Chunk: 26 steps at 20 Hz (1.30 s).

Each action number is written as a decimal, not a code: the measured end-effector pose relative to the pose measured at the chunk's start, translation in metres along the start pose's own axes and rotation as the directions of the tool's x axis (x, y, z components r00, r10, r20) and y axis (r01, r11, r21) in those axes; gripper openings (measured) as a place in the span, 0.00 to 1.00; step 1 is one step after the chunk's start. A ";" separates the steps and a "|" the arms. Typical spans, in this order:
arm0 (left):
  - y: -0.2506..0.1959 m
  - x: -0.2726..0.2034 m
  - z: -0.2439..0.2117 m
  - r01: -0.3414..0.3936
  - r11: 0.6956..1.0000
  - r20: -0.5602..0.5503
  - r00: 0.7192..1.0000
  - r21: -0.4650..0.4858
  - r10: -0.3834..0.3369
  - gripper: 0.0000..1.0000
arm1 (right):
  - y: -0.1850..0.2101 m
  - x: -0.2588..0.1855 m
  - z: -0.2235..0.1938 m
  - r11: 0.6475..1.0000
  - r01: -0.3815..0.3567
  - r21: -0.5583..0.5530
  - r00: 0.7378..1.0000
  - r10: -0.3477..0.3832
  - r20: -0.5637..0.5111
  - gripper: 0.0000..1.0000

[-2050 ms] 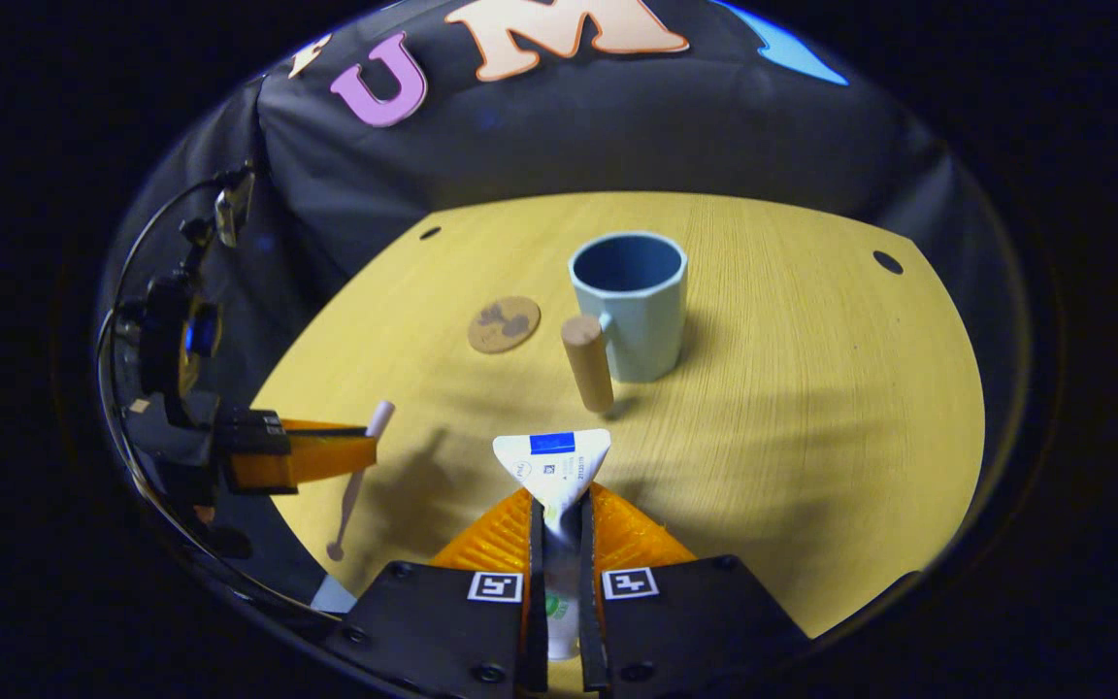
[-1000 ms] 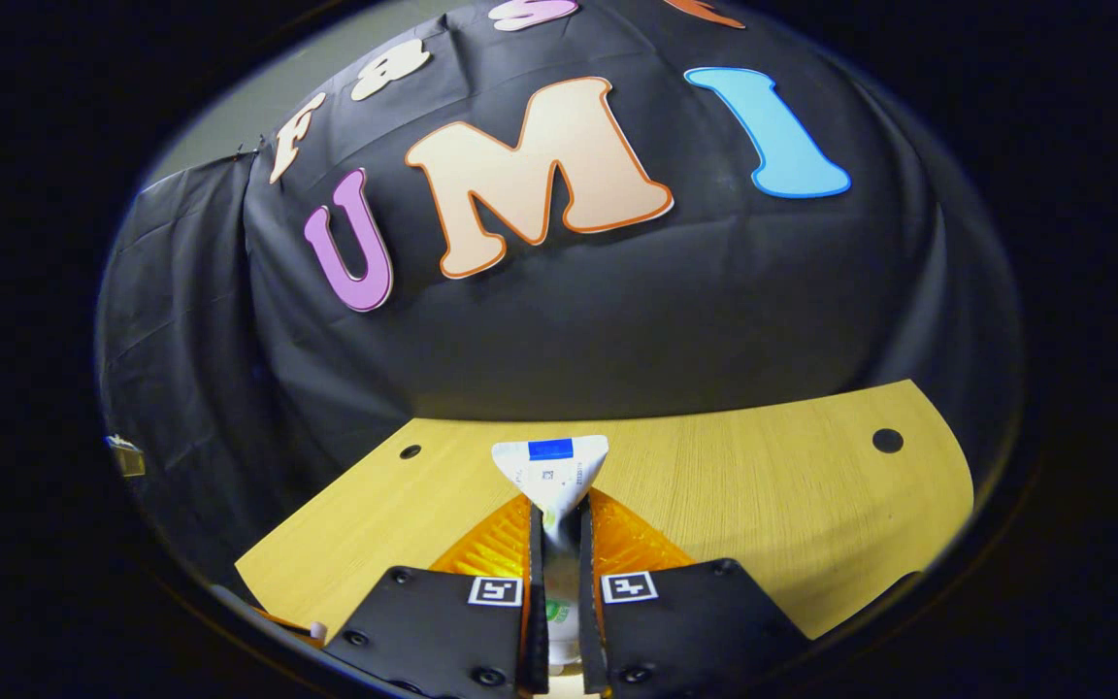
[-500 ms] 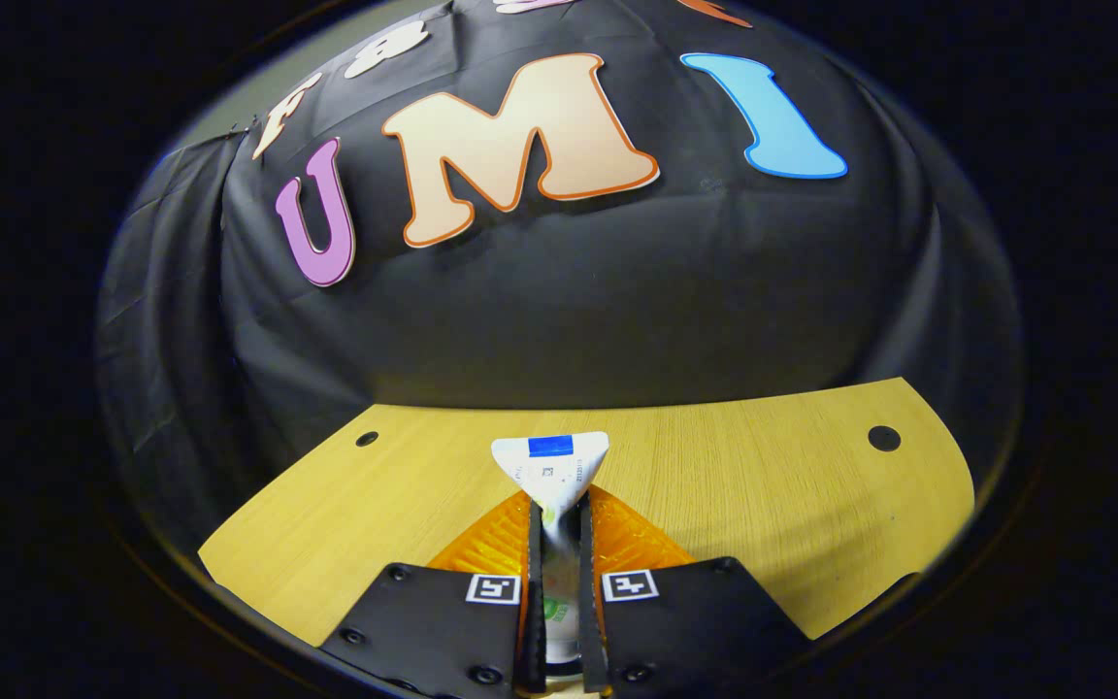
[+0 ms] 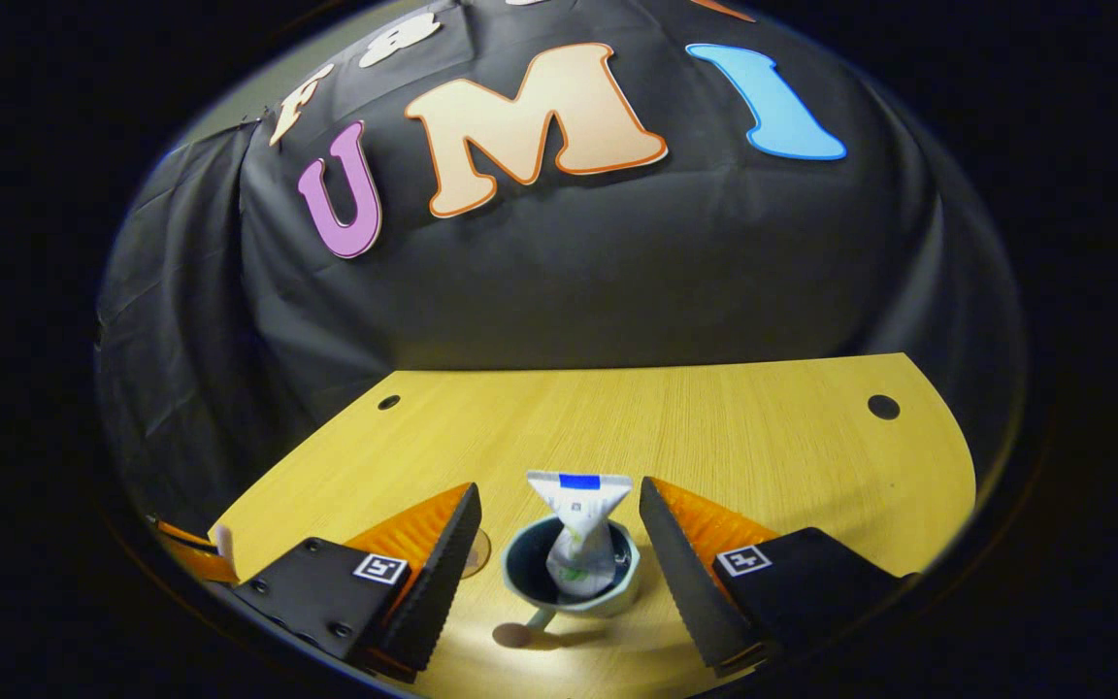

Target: Put the toothbrush and toothpaste on the desktop into the cup, then pick up the cup and place it on the coaster on the desktop.

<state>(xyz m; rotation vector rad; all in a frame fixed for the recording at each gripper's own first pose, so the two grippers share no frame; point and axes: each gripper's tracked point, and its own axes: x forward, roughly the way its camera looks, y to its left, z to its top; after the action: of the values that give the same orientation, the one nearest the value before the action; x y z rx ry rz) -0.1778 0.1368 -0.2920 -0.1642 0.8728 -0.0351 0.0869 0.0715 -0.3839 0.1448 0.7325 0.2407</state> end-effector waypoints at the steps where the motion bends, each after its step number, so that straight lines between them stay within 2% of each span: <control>1: -0.006 0.003 0.006 0.014 1.000 0.010 1.000 0.004 -0.014 0.00 | -0.005 -0.012 -0.002 1.000 0.004 0.004 1.000 -0.004 0.002 0.96; 2: -0.010 0.006 0.012 0.029 1.000 0.023 0.999 0.008 -0.030 0.00 | -0.009 -0.023 -0.003 1.000 0.007 0.009 1.000 -0.007 0.002 0.99; 6: -0.035 0.021 0.049 0.104 0.994 0.097 0.990 0.028 -0.106 0.00 | -0.036 -0.065 -0.011 0.998 0.045 0.034 0.999 -0.045 -0.006 0.99; 7: -0.043 0.025 0.061 0.127 0.992 0.129 0.983 0.029 -0.129 0.00 | -0.046 -0.074 -0.013 0.997 0.064 0.044 0.998 -0.063 -0.007 0.96; 9: -0.059 0.033 0.084 0.174 0.984 0.195 0.965 0.034 -0.177 0.00 | -0.067 -0.093 -0.020 0.992 0.110 0.069 0.994 -0.109 -0.014 0.99; 11: -0.073 0.046 0.097 0.209 0.977 0.214 0.954 0.034 -0.211 0.00 | -0.089 -0.111 -0.027 0.983 0.158 0.095 0.987 -0.157 -0.023 0.96; 12: -0.079 0.053 0.102 0.218 0.976 0.218 0.951 0.030 -0.219 0.00 | -0.098 -0.121 -0.030 0.978 0.181 0.107 0.983 -0.180 -0.026 0.99; 14: -0.091 0.065 0.114 0.241 0.970 0.242 0.941 0.020 -0.239 0.00 | -0.112 -0.140 -0.035 0.968 0.215 0.131 0.977 -0.213 -0.033 0.99; 16: -0.098 0.076 0.127 0.243 0.970 0.276 0.931 0.024 -0.240 0.00 | -0.124 -0.160 -0.040 0.959 0.245 0.141 0.970 -0.242 -0.035 0.99; 20: -0.110 0.094 0.159 0.234 0.972 0.403 0.891 -0.016 -0.208 0.00 | -0.137 -0.188 -0.048 0.943 0.290 0.164 0.957 -0.286 -0.044 0.99; 26: -0.126 0.131 0.171 0.233 0.971 0.442 0.878 -0.057 -0.185 0.00 | -0.152 -0.217 -0.060 0.928 0.337 0.161 0.942 -0.330 -0.069 0.99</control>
<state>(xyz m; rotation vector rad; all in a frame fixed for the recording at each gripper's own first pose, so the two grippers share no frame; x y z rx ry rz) 0.0412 0.0216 -0.2637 -0.3546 0.4058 -0.1484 -0.0844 -0.1296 -0.3214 0.1755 0.8054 -0.1458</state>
